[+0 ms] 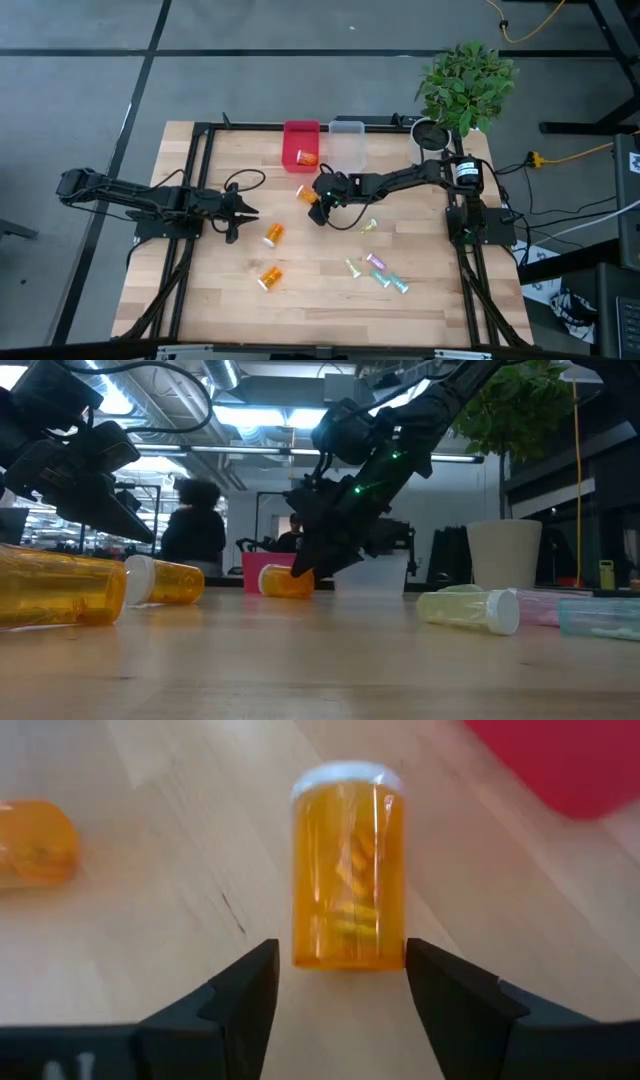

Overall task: Pick and place medicine bottles into bin by pill shape (circle, oval)
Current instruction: Put the large orange pill bottle into the red bin

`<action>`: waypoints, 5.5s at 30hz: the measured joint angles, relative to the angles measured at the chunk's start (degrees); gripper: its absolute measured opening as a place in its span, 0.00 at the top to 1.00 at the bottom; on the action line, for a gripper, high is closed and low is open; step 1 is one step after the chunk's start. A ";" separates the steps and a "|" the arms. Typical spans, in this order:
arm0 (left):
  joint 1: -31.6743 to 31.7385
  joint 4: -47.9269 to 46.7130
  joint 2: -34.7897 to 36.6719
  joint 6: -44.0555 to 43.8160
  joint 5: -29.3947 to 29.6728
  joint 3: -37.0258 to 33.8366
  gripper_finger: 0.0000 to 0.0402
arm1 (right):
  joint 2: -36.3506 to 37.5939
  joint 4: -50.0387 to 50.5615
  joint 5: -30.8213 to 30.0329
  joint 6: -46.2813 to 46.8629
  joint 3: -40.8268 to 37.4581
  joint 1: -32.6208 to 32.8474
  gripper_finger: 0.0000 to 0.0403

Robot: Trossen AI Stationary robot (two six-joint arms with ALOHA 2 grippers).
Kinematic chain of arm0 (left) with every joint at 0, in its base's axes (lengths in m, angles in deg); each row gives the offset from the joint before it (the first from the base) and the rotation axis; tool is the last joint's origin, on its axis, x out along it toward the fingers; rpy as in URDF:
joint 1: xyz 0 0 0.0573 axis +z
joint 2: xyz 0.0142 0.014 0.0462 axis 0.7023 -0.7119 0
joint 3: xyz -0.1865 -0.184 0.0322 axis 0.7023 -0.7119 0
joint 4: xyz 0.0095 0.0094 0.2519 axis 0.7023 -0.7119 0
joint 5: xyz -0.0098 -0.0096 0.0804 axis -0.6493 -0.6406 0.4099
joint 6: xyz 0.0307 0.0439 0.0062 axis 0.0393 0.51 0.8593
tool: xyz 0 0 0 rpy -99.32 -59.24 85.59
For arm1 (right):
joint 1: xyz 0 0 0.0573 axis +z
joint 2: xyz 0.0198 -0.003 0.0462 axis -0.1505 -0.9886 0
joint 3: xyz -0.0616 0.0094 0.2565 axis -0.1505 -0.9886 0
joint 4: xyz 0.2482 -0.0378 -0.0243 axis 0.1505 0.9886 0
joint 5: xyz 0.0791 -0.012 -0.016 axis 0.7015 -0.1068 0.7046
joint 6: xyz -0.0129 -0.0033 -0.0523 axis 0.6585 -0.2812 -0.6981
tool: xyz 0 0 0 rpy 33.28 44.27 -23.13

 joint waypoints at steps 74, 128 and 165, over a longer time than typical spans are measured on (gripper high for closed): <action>0.02 -0.11 0.00 0.02 -0.02 0.00 0.79 | -5.20 -9.91 -1.40 -6.09 3.26 0.07 0.54; 0.02 -0.02 0.00 0.09 -0.01 0.00 0.79 | -5.63 -11.02 24.87 -31.36 17.65 7.25 0.31; 0.02 -0.03 0.00 0.00 0.00 0.00 0.79 | -21.49 2.63 19.92 -33.51 30.60 5.61 0.31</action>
